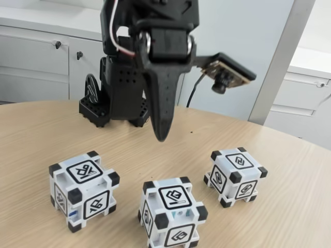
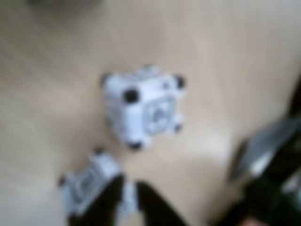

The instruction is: Stack cubes from left to right.

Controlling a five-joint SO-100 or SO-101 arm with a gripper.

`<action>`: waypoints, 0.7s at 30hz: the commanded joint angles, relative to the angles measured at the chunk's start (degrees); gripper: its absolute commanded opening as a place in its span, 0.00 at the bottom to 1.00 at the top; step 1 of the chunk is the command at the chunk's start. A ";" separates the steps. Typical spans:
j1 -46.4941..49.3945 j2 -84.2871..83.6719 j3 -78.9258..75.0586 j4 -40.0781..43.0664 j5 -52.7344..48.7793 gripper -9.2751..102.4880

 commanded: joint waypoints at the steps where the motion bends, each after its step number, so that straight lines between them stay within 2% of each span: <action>1: -0.18 -1.49 -6.06 0.09 -0.26 0.08; 8: -0.70 -6.68 -12.22 0.09 -1.93 0.09; 12: -4.39 -12.04 -15.91 0.18 -4.66 0.11; 21: -10.37 -18.63 -18.46 0.18 -10.63 0.27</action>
